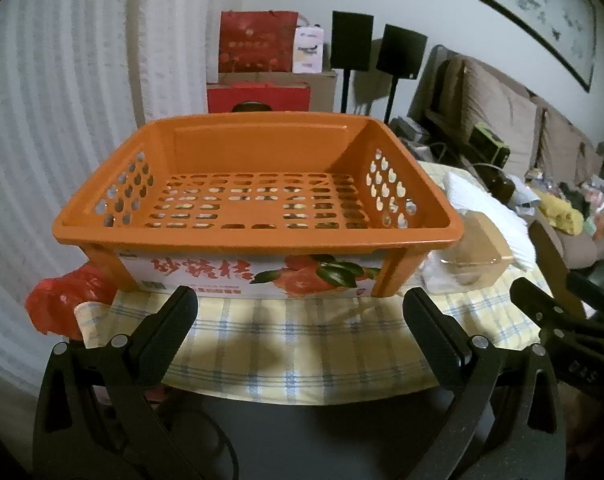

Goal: Organize objects
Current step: 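Move the right gripper toward the clear plastic box with tan lid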

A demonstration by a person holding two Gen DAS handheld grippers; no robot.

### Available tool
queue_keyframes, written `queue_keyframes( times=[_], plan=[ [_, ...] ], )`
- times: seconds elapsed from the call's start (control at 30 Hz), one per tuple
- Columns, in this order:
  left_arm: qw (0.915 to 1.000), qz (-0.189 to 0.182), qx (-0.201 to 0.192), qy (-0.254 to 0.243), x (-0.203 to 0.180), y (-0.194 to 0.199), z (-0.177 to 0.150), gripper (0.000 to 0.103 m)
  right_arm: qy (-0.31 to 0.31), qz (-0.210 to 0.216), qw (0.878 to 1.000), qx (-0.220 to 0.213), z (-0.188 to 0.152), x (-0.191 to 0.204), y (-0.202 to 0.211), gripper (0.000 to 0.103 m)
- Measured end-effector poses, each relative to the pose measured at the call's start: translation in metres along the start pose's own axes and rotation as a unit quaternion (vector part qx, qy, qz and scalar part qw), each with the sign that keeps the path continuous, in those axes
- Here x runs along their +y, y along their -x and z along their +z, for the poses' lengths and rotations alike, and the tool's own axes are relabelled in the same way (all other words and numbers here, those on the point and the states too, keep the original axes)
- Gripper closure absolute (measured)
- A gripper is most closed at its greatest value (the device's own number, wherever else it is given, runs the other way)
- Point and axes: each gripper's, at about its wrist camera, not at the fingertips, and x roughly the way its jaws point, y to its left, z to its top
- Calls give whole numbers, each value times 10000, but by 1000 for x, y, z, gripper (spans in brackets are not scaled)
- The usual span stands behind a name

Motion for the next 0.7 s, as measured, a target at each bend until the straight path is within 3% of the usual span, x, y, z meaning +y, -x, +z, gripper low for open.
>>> queue_keyframes(
  times=[0.3,0.7],
  plan=[
    [9991,-398,46,-139,-12,-6,-3,1,-7,-13,10000,30,-1,-14,-7,0],
    [9911,-1261,6,-415,-46,-18,-7,1,-303,92,9995,-2,11,-63,-14,4]
  ],
)
